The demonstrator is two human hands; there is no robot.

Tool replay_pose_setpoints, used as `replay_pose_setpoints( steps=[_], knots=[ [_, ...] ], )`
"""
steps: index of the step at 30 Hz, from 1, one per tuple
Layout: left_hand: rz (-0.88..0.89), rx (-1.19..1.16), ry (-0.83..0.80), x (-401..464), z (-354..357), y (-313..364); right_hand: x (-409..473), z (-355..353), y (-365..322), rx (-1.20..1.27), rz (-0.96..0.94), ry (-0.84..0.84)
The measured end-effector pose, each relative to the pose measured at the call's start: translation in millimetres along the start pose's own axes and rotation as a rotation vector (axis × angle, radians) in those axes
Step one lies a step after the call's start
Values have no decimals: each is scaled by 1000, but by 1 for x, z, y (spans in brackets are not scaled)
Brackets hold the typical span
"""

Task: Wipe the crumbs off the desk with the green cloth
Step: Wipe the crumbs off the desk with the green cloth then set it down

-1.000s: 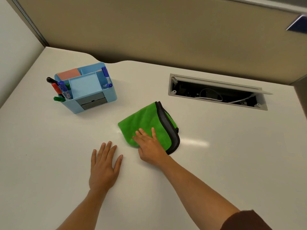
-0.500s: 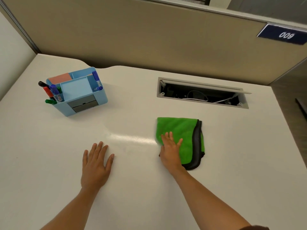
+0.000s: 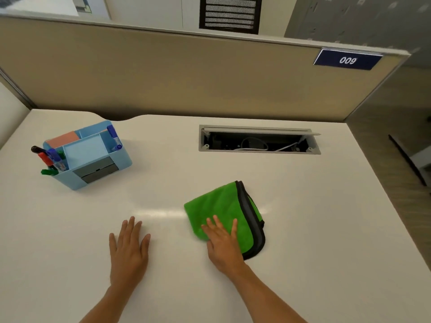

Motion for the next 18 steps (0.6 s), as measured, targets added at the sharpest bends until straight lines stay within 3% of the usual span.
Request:
replay_pose_setpoints(
  steps=[7,15,18],
  knots=[
    [228,-127,-22,-6,23,100,-15,-42,72,5,241,98],
    [203,-122,-63,4,52,109,-32,-70,113,208,327,58],
    [235,-45,-111,3,63,108,-37,-82,128,165,432,180]
  ],
)
Point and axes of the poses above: each hand's wrist, its own x-axis towards the middle knuckle, its own z-axis out of the palm, y = z × x, the point moved 7 cm from there along x, towards the middle knuckle, and after that the axes turned 10 degrees about y, right-handed, at the moved point
